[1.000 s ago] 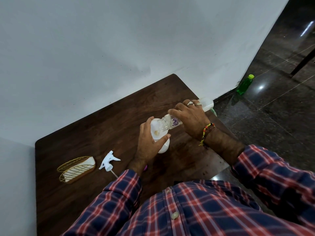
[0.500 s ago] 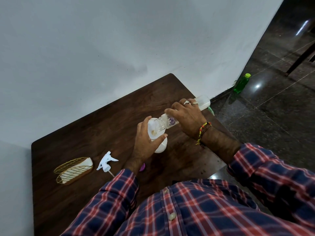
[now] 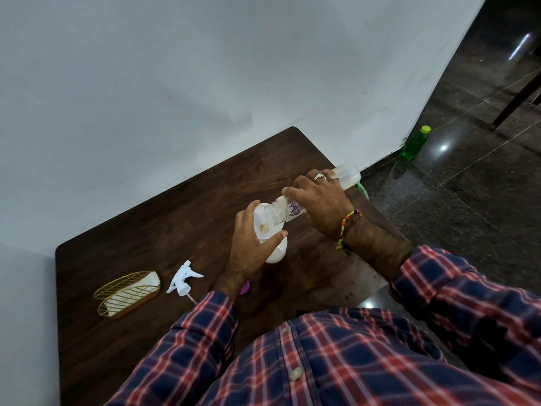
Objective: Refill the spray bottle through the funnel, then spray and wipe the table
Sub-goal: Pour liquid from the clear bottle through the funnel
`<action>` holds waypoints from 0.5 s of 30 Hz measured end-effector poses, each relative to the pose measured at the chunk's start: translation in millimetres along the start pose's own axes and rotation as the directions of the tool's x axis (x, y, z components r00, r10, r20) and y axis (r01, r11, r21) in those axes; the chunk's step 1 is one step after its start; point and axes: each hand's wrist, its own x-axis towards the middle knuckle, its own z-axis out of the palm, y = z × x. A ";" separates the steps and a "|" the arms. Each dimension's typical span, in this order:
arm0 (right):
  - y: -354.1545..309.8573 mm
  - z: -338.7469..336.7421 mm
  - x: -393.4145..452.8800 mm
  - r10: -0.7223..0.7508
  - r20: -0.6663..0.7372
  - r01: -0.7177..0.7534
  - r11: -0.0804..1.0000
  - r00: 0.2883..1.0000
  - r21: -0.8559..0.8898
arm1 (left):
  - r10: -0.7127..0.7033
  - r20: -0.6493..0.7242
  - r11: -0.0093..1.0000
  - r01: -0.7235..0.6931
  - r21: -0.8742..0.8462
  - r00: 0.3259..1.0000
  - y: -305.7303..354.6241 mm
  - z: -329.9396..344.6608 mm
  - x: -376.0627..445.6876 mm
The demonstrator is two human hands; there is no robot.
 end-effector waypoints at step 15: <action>-0.4 0.4 -0.9 0.003 0.011 -0.002 1.000 1.000 -0.022 | -0.016 0.010 1.000 0.016 0.012 1.000 0.1 -0.1 0.4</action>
